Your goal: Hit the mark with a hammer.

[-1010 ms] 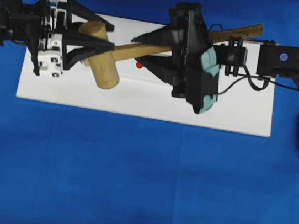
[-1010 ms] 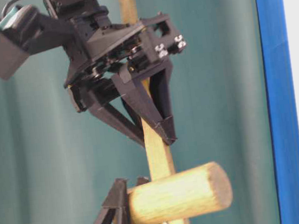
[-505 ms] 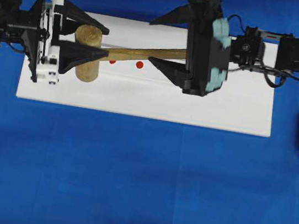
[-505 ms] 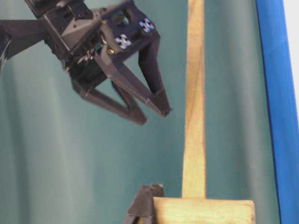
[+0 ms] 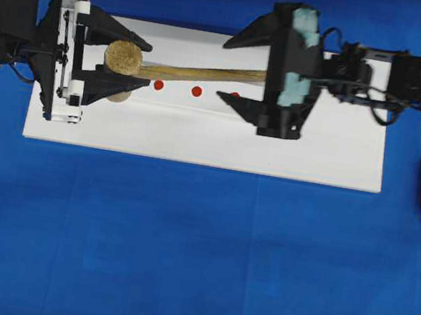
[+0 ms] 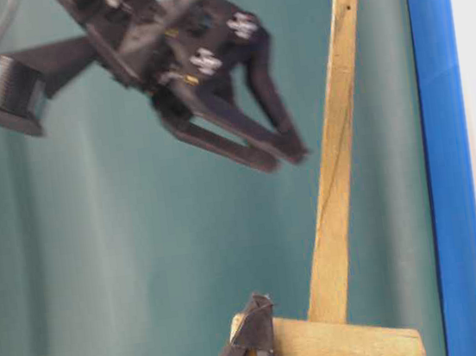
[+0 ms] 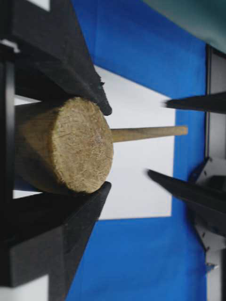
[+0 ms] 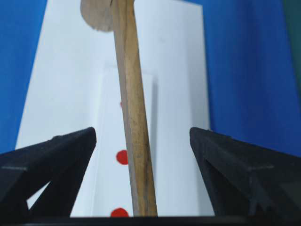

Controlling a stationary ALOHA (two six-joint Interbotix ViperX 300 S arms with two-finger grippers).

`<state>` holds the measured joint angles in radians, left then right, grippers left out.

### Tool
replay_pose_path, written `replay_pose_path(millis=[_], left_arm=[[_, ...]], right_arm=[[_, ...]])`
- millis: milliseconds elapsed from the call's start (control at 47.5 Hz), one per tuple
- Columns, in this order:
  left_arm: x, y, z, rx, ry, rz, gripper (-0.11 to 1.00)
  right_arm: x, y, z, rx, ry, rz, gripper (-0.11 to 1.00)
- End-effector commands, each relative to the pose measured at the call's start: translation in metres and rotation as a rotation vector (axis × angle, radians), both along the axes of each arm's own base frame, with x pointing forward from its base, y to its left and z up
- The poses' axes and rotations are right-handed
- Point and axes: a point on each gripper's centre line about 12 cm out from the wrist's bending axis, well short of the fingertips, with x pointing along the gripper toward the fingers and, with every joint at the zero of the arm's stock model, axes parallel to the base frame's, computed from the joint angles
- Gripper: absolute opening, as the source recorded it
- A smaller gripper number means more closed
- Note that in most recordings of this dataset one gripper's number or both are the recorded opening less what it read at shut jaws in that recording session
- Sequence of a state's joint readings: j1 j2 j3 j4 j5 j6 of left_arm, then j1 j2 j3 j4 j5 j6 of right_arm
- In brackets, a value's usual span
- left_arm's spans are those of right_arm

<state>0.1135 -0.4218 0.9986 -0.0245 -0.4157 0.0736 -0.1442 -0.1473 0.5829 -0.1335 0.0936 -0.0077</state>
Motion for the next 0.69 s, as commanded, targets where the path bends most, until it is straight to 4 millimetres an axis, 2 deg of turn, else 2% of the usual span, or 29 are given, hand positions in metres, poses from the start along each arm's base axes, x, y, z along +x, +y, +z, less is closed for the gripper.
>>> replay_pose_path(millis=[0, 189, 316, 400, 484, 673], left_arm=[[0.004, -0.005, 0.019, 0.014, -0.060, -0.020, 0.47], [0.005, -0.012, 0.025, 0.016, -0.077, -0.044, 0.47], [0.006, -0.014, 0.025, 0.037, -0.075, -0.052, 0.47], [0.006, -0.015, 0.025, 0.062, -0.065, -0.059, 0.47], [0.005, -0.015, 0.024, 0.081, -0.054, -0.062, 0.47], [0.005, -0.015, 0.023, 0.110, -0.046, -0.066, 0.47]], right_arm=[[0.008, 0.000, -0.004, 0.004, -0.027, 0.004, 0.93], [0.020, -0.001, -0.024, 0.014, -0.021, 0.008, 0.92], [0.020, 0.000, -0.024, 0.016, -0.040, 0.011, 0.91], [0.021, 0.002, -0.024, 0.016, -0.041, 0.015, 0.87], [0.021, 0.004, -0.024, 0.015, -0.038, 0.021, 0.72], [0.021, 0.008, -0.025, 0.015, -0.035, 0.030, 0.17]])
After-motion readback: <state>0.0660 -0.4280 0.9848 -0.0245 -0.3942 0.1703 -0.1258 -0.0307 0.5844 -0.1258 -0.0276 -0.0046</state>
